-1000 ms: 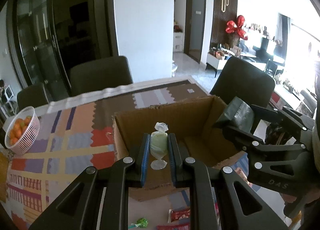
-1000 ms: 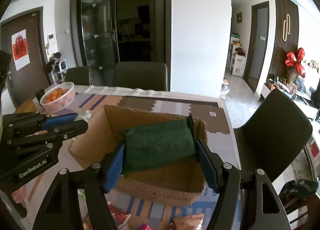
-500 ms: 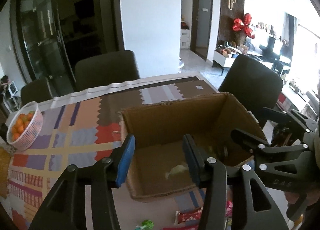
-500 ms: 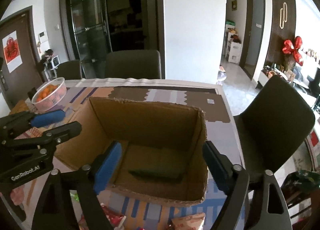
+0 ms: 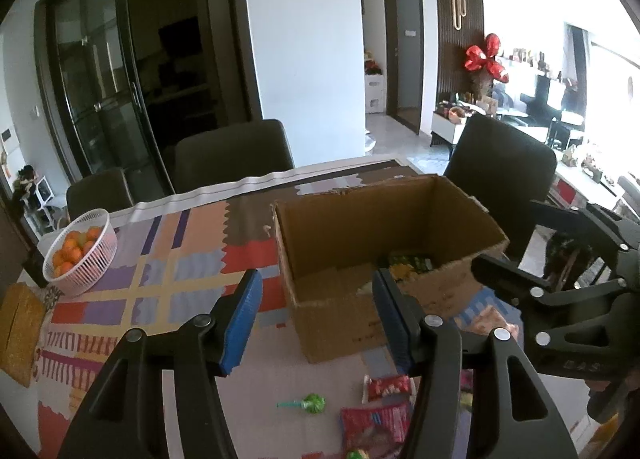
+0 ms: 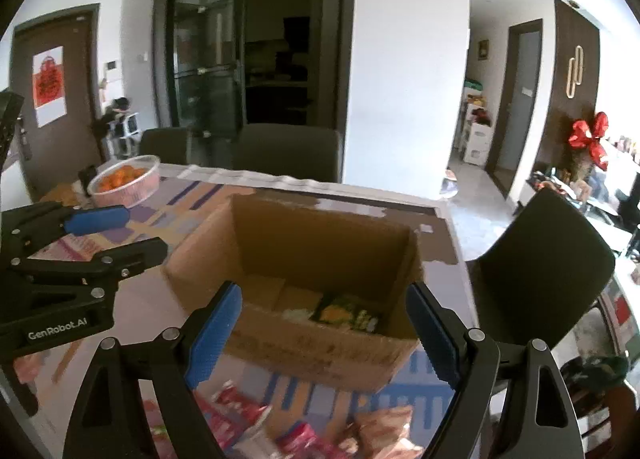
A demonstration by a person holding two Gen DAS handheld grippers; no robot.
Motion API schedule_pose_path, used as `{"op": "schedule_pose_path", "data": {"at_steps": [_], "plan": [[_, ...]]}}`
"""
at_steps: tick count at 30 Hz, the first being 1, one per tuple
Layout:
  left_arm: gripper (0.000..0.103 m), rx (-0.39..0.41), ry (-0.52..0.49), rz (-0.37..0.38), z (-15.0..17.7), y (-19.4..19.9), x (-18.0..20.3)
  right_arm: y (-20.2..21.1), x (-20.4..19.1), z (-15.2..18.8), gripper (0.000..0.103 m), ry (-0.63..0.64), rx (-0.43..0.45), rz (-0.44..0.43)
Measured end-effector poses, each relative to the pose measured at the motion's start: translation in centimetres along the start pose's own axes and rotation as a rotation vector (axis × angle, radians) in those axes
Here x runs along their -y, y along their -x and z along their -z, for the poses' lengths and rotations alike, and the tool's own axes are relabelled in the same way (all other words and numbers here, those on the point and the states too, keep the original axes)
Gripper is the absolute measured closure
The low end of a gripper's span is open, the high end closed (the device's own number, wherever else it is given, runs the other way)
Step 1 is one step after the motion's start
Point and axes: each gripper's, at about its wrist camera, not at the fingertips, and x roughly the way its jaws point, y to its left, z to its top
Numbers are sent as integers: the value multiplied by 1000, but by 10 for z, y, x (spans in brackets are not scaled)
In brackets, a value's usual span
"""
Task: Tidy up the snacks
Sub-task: 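Move both tools back toward the snack pile beside the box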
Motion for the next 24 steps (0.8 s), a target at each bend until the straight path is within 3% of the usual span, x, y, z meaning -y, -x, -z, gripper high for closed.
{"op": "schedule_pose_path", "data": {"at_steps": [11, 24], "plan": [[41, 43, -20, -6, 44, 47, 9, 30, -23, 29, 18, 29, -5, -82], [40, -13, -18, -12, 99, 58, 21, 43, -44, 74, 18, 126, -70, -135]]}}
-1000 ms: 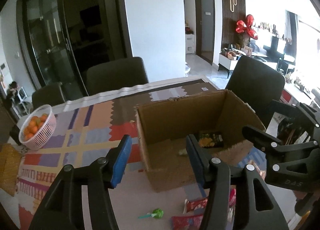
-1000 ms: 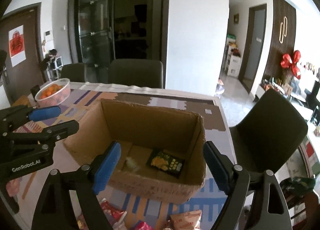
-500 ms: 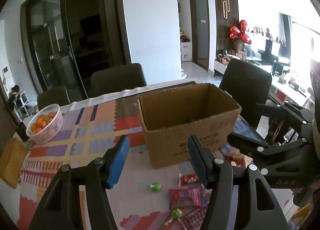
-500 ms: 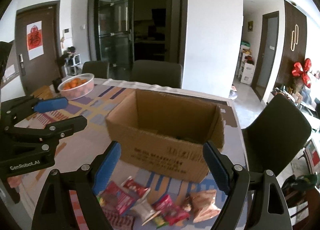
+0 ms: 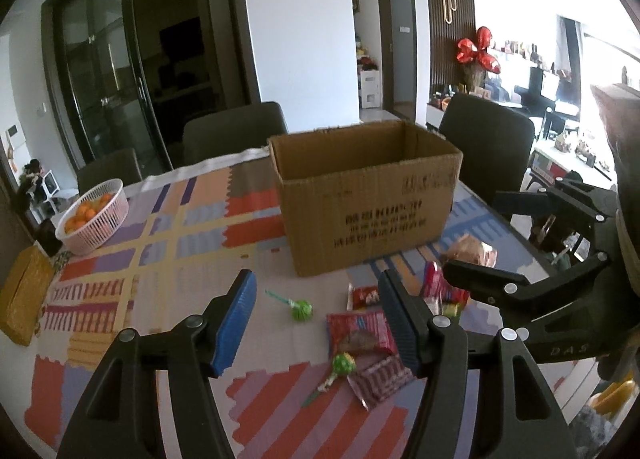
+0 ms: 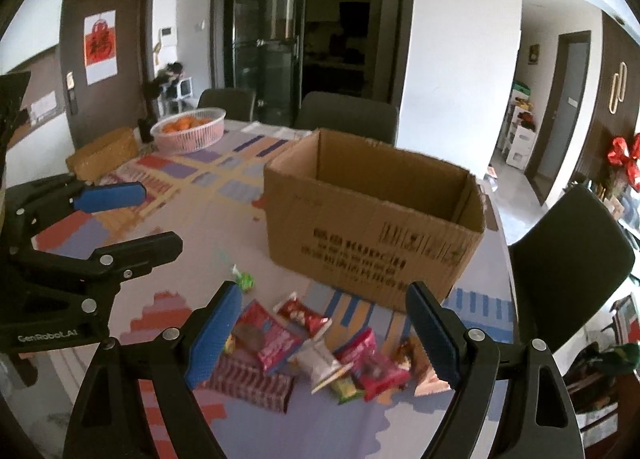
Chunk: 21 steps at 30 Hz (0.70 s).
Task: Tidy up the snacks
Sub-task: 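Move both tools back toward the snack pile beside the box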
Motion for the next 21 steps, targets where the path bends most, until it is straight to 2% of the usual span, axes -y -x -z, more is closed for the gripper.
{"op": "schedule_pose_path", "data": {"at_steps": [8, 14, 21], "plan": [[39, -74, -5, 7, 29, -12, 5, -14, -10, 22, 18, 49, -75, -22], [39, -165, -2, 29, 48, -36, 6, -33, -13, 34, 18, 90, -154, -28], [39, -235, 11, 47, 59, -60, 6, -58, -11, 45, 19, 122, -236, -29]]}}
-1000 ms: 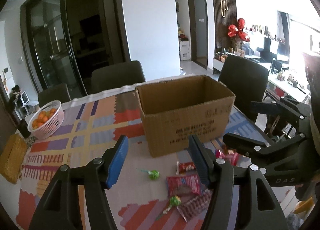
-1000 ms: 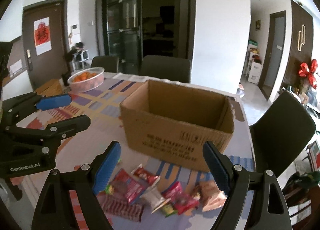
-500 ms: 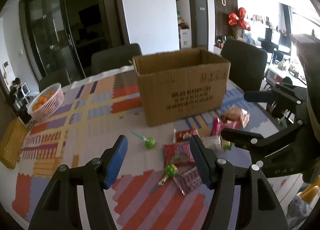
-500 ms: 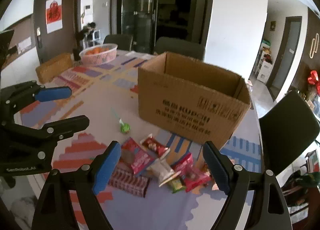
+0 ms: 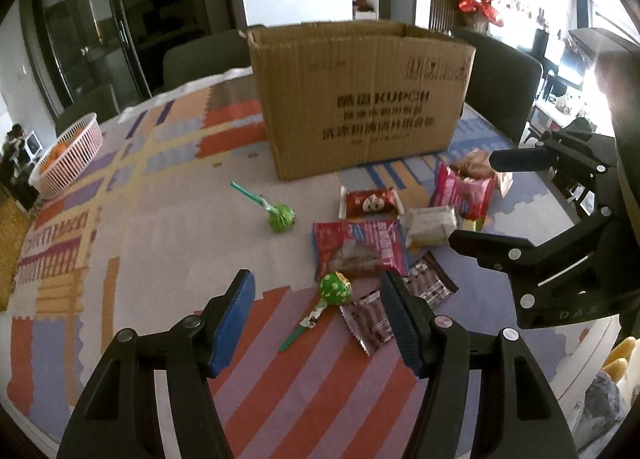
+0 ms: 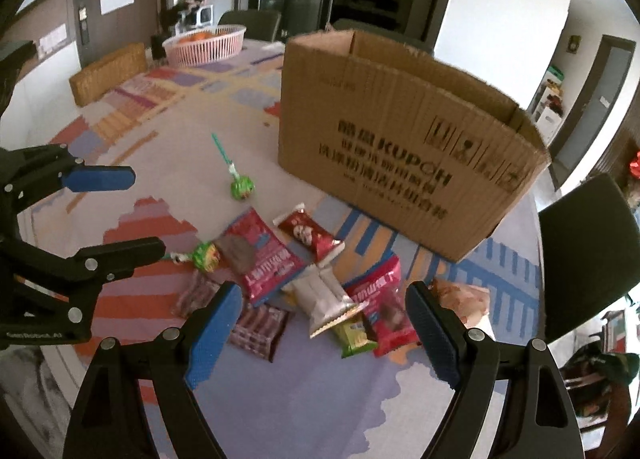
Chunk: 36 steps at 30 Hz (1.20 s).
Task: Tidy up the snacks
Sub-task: 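Move both tools back toward the snack pile beside the box, then grasp the green lollipop with the left tool while the right tool grasps the white packet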
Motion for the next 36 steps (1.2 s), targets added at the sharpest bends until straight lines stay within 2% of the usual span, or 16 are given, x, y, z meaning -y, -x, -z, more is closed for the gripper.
{"op": "schedule_pose_path", "data": {"at_steps": [12, 21, 24, 26, 28, 36], "plan": [[39, -110, 33, 55, 4, -41, -5, -36, 6, 0, 19, 20, -86, -14], [41, -137, 52, 72, 5, -57, -7, -53, 10, -2, 22, 35, -112, -8], [45, -148, 60, 84, 5, -62, -7, -55, 12, -2, 23, 35, -114, -4], [46, -151, 62, 90, 6, -63, -7, -55, 10, -2, 31, 43, -118, -9], [48, -149, 59, 94, 5, -64, -6, -57, 8, -2, 32, 42, -133, -43], [62, -166, 82, 118, 5, -72, -9, -73, 9, -1, 41, 42, -172, -73]]}}
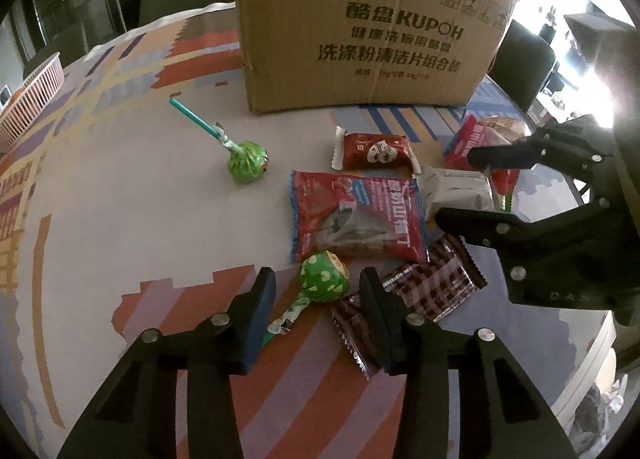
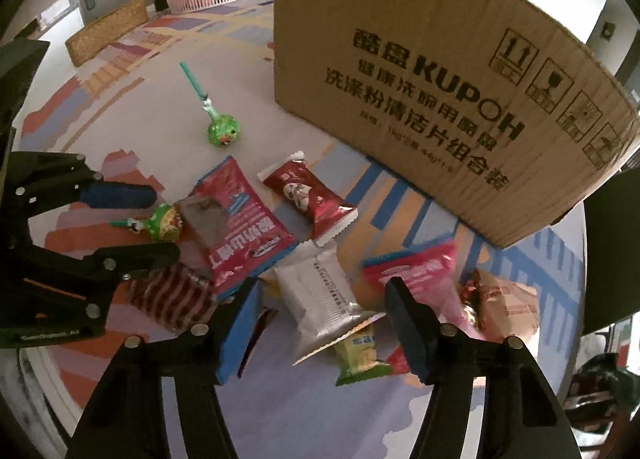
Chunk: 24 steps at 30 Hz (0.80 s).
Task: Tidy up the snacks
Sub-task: 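Grasp the green lollipop with the left tool while the right tool grasps the white packet, then carry the lollipop and white packet into the box and open both tools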
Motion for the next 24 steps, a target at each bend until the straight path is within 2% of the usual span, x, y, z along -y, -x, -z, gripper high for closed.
{"op": "schedule_pose_path", "data": {"at_steps": [4, 6, 9, 11, 24], "plan": [[74, -2, -5, 2, -1, -1, 1, -8, 3, 1, 47, -25, -22, -11], [76, -8, -11, 7, -1, -1, 2, -8, 2, 2, 50, -31, -17, -13], [78, -13, -14, 14, 0, -1, 3, -5, 1, 4, 63, -35, -8, -23], [78, -12, -11, 15, 0, 1, 4, -3, -2, 4, 66, -32, -5, -26], [78, 86, -32, -1, -3, 39, 16, 34, -6, 9, 68, -54, 83, 0]]}}
